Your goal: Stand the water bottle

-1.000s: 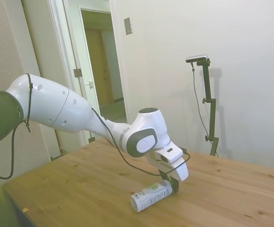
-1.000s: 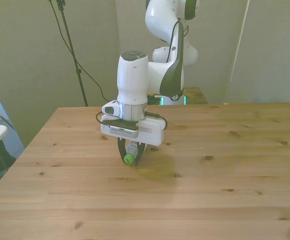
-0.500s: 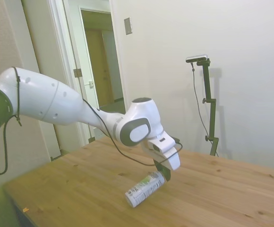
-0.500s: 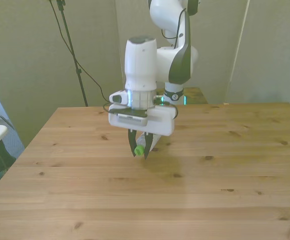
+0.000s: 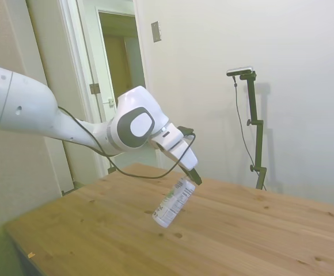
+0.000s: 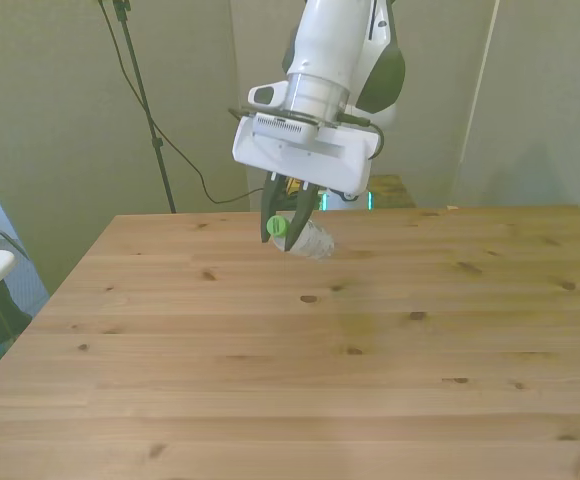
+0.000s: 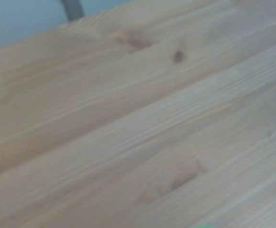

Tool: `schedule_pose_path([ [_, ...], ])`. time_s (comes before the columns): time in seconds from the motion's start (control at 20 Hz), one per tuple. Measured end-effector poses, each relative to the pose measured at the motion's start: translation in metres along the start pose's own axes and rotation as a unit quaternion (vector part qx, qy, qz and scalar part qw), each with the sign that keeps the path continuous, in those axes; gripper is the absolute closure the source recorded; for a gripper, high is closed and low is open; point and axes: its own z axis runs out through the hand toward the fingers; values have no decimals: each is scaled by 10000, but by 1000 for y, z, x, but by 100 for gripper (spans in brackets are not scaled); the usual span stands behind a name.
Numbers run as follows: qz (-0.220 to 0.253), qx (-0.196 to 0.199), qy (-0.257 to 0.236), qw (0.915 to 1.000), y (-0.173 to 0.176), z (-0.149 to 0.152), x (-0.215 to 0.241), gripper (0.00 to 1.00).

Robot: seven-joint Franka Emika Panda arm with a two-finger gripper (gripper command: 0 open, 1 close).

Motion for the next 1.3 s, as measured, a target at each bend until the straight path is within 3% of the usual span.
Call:
schedule_pose_path([
  [0.05,-3,40,82,10000,7,-14,-14,100],
  [0.2,-11,30,203,9998,7,-14,-17,100],
  [0.4,426,339,800,9953,-2,-14,-10,100],
  [0.6,757,714,1562,9822,-17,-10,3,100],
  [0.8,1031,1003,2326,9619,-34,1,10,100],
  [0.95,1204,1081,2793,9465,-42,28,1,100],
  [1.1,1255,1043,2978,9406,-42,62,-18,100],
  [1.3,1322,1068,3124,9346,-44,78,-23,100],
])
